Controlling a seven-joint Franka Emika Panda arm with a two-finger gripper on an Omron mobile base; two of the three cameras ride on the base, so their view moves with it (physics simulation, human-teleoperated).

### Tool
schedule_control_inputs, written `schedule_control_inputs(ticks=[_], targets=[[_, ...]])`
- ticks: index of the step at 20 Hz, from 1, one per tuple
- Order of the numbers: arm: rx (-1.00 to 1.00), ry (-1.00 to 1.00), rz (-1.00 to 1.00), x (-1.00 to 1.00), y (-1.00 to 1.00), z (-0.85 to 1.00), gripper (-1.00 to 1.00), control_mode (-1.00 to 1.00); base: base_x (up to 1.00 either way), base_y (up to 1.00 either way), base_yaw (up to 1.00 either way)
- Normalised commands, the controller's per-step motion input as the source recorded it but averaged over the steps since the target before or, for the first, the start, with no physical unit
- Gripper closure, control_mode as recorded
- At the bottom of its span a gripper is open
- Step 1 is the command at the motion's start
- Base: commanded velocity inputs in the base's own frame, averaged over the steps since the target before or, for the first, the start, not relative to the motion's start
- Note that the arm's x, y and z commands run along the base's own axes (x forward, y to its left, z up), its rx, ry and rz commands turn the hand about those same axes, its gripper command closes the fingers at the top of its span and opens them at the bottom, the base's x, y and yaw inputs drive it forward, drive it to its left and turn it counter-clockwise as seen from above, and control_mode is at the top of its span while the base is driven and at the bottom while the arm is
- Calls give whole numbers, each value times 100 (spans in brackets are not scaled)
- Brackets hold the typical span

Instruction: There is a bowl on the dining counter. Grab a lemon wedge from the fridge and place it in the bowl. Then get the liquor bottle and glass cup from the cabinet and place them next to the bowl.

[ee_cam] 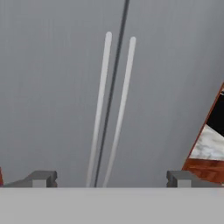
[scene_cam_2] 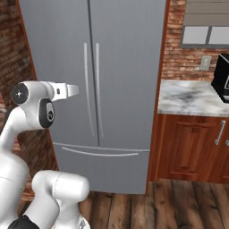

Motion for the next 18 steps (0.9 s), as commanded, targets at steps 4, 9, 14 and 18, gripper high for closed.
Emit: schedule_control_inputs(ticks=[4, 9, 14, 18], targets=[[0, -5, 0, 21, 3, 21, -100, -100, 0, 0, 0], [0, 0, 0, 19, 0, 27, -100, -100, 0, 0, 0], [0, 6, -1, 22, 2, 26, -100, -100, 0, 0, 0], [0, 13, -2, 28, 15, 17, -100, -100, 0, 0, 0]])
